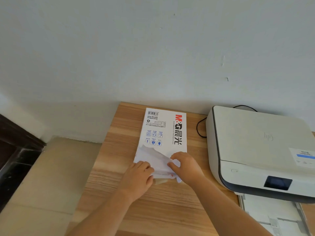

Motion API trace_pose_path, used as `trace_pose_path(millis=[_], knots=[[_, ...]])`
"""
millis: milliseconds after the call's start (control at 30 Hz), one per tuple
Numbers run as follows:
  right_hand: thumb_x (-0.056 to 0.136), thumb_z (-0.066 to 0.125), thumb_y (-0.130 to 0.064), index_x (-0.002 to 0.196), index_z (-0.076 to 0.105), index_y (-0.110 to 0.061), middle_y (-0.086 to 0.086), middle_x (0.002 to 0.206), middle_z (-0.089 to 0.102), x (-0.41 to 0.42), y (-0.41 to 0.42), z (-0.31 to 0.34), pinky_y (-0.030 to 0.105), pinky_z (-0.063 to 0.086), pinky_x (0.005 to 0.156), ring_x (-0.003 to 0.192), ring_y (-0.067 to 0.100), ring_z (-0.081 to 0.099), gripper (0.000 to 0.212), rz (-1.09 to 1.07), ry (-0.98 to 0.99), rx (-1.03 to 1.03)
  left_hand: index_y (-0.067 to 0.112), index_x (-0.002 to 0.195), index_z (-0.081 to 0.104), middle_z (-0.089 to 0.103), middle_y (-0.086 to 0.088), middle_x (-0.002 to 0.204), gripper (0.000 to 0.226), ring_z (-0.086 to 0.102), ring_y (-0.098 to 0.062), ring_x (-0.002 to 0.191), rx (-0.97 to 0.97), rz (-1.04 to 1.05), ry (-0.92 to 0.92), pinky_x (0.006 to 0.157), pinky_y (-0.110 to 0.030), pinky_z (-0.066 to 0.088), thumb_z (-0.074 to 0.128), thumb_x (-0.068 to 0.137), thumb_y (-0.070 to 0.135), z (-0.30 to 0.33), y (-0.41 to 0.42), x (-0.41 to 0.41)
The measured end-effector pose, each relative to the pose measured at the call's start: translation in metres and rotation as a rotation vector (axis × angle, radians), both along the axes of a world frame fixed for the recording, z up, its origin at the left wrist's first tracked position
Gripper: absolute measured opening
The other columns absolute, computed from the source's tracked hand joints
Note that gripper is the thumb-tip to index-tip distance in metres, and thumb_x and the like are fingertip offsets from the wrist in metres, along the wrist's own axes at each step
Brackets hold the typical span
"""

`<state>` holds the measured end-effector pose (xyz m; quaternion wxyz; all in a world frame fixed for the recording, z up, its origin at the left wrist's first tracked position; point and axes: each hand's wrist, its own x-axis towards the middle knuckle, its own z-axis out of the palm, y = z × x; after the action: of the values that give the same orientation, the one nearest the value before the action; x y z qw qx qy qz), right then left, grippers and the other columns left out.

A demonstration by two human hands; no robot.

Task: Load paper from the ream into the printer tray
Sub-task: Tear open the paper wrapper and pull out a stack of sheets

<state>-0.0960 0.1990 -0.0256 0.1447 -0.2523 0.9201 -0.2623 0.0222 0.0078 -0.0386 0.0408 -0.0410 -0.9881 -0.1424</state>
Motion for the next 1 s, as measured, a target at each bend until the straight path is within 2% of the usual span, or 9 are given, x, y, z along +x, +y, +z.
trace_pose_path(millis=[67,167,467,600,667,733,800,933,1000], knots=[[0.09,0.059,-0.041,0.109,0.066,-0.023,-0.01,0.113,0.064,0.005,0.0,-0.001,0.023,0.042,0.089,0.106,0.009,0.054,0.027,0.018,0.013,0.002,0.024,0.085,0.068,0.063,0.008,0.088,0.014,0.062,-0.013,0.079,-0.055,0.027,-0.101,0.065,-0.028,0.051,0.062,0.076,0.032,-0.009,0.002,-0.002],[0.09,0.06,-0.041,0.111,0.065,-0.023,-0.01,0.115,0.064,0.01,0.0,-0.002,0.023,0.043,0.089,0.106,0.009,0.054,0.028,0.011,0.001,-0.008,0.023,0.087,0.071,0.065,0.006,0.09,0.022,0.063,-0.014,0.081,-0.121,0.021,-0.155,0.065,-0.03,0.053,0.076,0.068,0.032,-0.013,0.007,-0.016],[0.089,0.062,-0.041,0.112,0.065,-0.022,-0.008,0.116,0.064,0.016,0.008,-0.001,0.025,0.043,0.091,0.108,0.011,0.053,0.03,-0.038,-0.028,-0.029,0.018,0.064,0.071,0.064,0.001,0.07,0.032,0.06,-0.017,0.061,-0.244,-0.057,-0.191,0.047,-0.027,0.048,0.092,0.04,0.021,-0.014,0.011,-0.048],[0.089,0.062,-0.044,0.112,0.064,-0.023,-0.009,0.117,0.063,0.015,0.012,-0.001,0.026,0.044,0.091,0.109,0.01,0.053,0.032,-0.059,-0.037,-0.02,0.021,0.062,0.073,0.064,0.004,0.069,0.03,0.06,-0.015,0.06,-0.26,-0.073,-0.201,0.044,-0.024,0.046,0.094,0.041,0.026,-0.018,0.008,-0.054],[0.088,0.062,-0.045,0.113,0.064,-0.023,-0.009,0.117,0.063,0.015,0.013,-0.001,0.026,0.044,0.092,0.109,0.01,0.053,0.033,-0.061,-0.04,-0.012,0.021,0.075,0.077,0.068,0.003,0.08,0.02,0.063,-0.016,0.073,-0.267,-0.073,-0.241,0.051,-0.025,0.05,0.088,0.059,0.026,-0.014,0.007,-0.054],[0.088,0.062,-0.046,0.114,0.063,-0.023,-0.01,0.119,0.062,0.015,0.014,-0.001,0.026,0.043,0.092,0.11,0.01,0.052,0.034,-0.06,-0.047,0.0,0.018,0.105,0.073,0.066,-0.002,0.109,0.022,0.058,-0.021,0.104,-0.255,-0.06,-0.283,0.071,-0.031,0.051,0.066,0.085,0.021,-0.013,0.006,-0.055],[0.088,0.062,-0.048,0.116,0.062,-0.024,-0.011,0.121,0.061,0.016,0.016,-0.002,0.025,0.042,0.094,0.112,0.009,0.051,0.037,-0.056,-0.045,0.01,0.016,0.117,0.066,0.06,-0.003,0.122,0.028,0.049,-0.023,0.118,-0.253,-0.076,-0.334,0.078,-0.033,0.048,0.056,0.091,0.017,-0.015,0.005,-0.056],[0.083,0.067,-0.047,0.119,0.06,-0.025,-0.01,0.123,0.058,0.024,0.021,-0.005,0.029,0.043,0.096,0.113,0.01,0.05,0.042,-0.046,-0.032,-0.003,0.017,0.095,0.069,0.066,-0.004,0.098,0.029,0.062,-0.023,0.091,-0.25,-0.025,-0.297,0.052,-0.029,0.045,0.076,0.068,0.009,-0.002,0.011,-0.051],[0.081,0.069,-0.043,0.118,0.061,-0.024,-0.008,0.122,0.058,0.028,0.023,-0.009,0.032,0.045,0.096,0.113,0.012,0.05,0.043,-0.014,0.016,-0.02,0.009,0.107,0.064,0.061,-0.011,0.109,0.036,0.059,-0.029,0.099,-0.221,-0.041,-0.28,0.054,-0.031,0.038,0.065,0.073,-0.002,-0.007,0.014,-0.046]])
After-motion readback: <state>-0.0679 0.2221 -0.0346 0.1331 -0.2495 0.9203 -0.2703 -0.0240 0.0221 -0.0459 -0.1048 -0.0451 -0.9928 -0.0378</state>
